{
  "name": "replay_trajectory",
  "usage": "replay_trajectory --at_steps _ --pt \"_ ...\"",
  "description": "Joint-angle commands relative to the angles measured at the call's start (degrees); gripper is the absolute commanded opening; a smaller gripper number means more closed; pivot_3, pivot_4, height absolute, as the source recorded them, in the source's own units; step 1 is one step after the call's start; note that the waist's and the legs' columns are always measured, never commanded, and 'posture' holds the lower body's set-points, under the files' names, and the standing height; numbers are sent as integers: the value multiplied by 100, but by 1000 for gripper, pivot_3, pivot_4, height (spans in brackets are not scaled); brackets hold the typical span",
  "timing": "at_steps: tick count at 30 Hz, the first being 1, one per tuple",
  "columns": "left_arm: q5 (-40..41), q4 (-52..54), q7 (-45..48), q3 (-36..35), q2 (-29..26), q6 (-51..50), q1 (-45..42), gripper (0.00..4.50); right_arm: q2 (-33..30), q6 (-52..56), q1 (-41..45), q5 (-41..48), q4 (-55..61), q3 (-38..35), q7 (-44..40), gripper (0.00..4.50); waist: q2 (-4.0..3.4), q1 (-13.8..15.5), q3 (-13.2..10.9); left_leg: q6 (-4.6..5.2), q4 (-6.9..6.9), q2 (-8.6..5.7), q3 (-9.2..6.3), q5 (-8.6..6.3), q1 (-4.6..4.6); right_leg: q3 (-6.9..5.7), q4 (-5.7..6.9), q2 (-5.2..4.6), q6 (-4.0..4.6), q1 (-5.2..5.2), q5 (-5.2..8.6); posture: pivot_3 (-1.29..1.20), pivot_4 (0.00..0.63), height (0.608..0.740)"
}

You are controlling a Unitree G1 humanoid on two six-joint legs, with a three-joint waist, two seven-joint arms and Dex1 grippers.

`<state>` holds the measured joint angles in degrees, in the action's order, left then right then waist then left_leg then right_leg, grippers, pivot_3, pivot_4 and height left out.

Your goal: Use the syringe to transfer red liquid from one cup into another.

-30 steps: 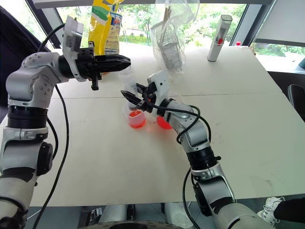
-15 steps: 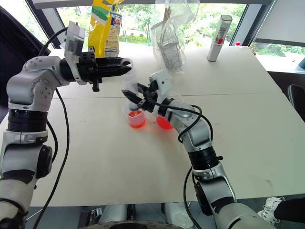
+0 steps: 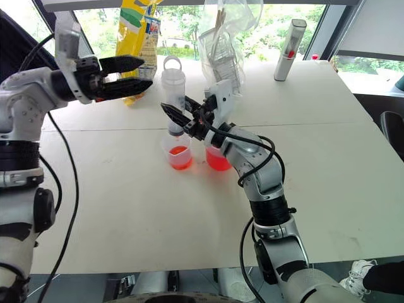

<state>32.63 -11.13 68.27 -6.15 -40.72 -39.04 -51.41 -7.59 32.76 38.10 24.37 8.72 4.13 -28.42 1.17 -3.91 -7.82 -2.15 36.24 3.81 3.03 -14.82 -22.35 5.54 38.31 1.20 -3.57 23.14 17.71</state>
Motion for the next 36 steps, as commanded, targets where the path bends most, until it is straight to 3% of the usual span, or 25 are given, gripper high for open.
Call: replay_trajectory --at_steps 1,7,10,13,17,29,30,31,34,36 --pt "-66 444 115 130 -51 211 380 4487 -750 925 783 414 502 -854 256 1384 0 43 -2 -4 2 -2 0 2 -4 -3 0 -6 0 0 0 0 150 739" --pt "-128 858 99 358 66 421 930 4487 -2406 3550 2267 869 -306 -2035 833 1384 1 146 -2 -5 -4 -10 9 3 -9 1 -18 -22 1 4 0 0 150 739" --pt "-98 1021 71 396 137 479 1119 4487 -3272 4753 2405 784 -719 -1762 717 1384 9 152 3 -3 -19 -7 9 2 -7 3 -28 -19 4 4 2 0 150 739" --pt "-51 1155 20 435 186 459 1219 4487 -3659 5461 2110 720 -1075 -1520 664 1384 8 123 3 1 -22 -8 14 0 -6 12 -32 -12 9 7 5 0 150 739" --pt "-68 1245 -2 472 222 492 1273 4487 -3735 5954 1645 764 -1422 -1127 521 1384 4 78 1 3 -18 -8 20 -2 -3 24 -27 2 7 9 3 0 150 739" --pt "-44 1729 -24 511 63 398 1537 4487 -3211 5211 1261 154 -2812 -343 313 1384 -1 1 -2 3 -14 -9 17 -2 -6 20 -26 5 4 7 2 0 150 739" --pt "-31 1757 -23 509 52 384 1554 4500 -3188 5198 1233 132 -2836 -319 302 2414 0 -1 -2 3 -15 -9 17 -2 -5 19 -26 5 4 7 2 0 150 739" --pt "-18 1778 -28 508 44 365 1563 4500 -3165 5206 1210 123 -2828 -322 289 2714 0 0 -2 3 -14 -9 16 -2 -5 18 -27 8 4 6 2 0 150 739" --pt "-3 1819 -36 501 34 322 1569 4500 -3197 5335 1181 155 -2578 -416 235 4334 -2 1 -3 3 -14 -9 14 -2 -5 16 -26 7 4 6 2 0 150 739" --pt "4 1827 -37 499 29 288 1551 4500 -3384 5611 1202 282 -2127 -603 174 4430 -3 2 -4 3 -13 -10 14 -2 -5 16 -25 7 4 5 2 0 150 739"
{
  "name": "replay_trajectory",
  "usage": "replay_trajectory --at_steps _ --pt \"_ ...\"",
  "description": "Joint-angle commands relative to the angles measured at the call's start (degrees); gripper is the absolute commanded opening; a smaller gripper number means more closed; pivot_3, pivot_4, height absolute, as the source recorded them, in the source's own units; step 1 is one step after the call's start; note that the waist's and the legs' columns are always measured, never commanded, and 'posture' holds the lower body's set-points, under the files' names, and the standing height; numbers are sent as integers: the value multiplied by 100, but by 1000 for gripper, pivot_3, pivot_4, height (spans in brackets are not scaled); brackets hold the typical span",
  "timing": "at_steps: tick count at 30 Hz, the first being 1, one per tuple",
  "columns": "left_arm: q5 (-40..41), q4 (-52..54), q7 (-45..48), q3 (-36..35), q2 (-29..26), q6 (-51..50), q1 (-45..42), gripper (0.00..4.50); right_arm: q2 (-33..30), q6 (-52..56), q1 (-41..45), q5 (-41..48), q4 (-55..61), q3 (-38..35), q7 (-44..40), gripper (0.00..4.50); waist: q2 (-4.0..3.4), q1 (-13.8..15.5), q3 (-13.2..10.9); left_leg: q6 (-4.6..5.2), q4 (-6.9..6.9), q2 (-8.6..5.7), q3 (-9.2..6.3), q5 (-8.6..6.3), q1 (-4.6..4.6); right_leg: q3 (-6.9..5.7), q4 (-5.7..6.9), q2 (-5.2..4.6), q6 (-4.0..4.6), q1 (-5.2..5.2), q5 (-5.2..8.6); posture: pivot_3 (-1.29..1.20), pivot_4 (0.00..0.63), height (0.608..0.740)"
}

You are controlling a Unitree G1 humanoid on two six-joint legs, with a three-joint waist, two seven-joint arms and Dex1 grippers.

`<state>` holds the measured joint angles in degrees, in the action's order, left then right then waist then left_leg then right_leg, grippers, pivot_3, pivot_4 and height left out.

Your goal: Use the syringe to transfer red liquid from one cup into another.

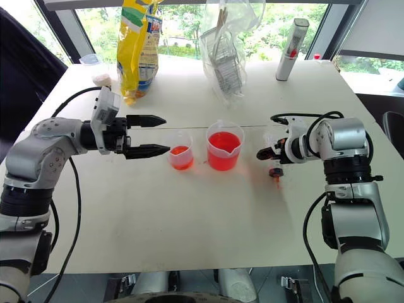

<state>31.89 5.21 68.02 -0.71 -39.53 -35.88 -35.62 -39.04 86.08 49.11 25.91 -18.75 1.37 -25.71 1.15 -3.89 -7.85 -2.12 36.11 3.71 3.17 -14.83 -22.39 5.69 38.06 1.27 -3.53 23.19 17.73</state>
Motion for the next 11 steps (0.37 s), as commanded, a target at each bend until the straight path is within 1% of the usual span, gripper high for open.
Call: replay_trajectory --at_steps 1,2,4,6,8,9,11 --pt "82 200 -10 -49 -97 -39 -27 4500 -318 409 95 183 838 -415 -122 4430 -4 1 -2 0 0 0 0 0 0 0 0 0 0 0 0 0 150 739" --pt "84 205 -5 -57 -106 -43 -24 4500 -412 534 71 256 1090 -509 -151 4430 -4 3 -2 0 -1 1 0 0 0 0 0 -2 0 1 0 0 150 739" --pt "90 221 5 -75 -135 -55 -15 4500 -855 630 -95 710 1899 -699 -333 4430 -4 20 -3 0 -2 1 -1 0 -1 -1 -1 -2 -1 1 0 0 150 739" --pt "94 251 14 -95 -177 -68 -2 4500 -1429 642 -322 1268 2846 -927 -589 4430 -9 68 -6 0 -7 2 -5 0 -3 -5 -5 -2 -1 1 1 0 150 739" --pt "101 286 22 -113 -229 -73 16 4500 -1861 642 -551 1846 3435 -1257 -730 4430 -8 88 -6 1 -10 1 -8 -1 -2 -7 -10 -1 -3 0 3 0 150 739" --pt "104 299 25 -120 -251 -72 25 4500 -2048 642 -686 1979 3749 -1389 -797 4430 -7 87 -5 1 -12 3 -8 -1 -3 -7 -13 -1 -2 0 3 0 150 739" --pt "118 351 43 -121 -303 -96 48 4500 -2347 642 -1051 2686 4253 -1876 -848 4430 -5 86 -5 2 -10 5 -8 -2 1 -6 -13 -1 -2 -4 2 0 150 739"
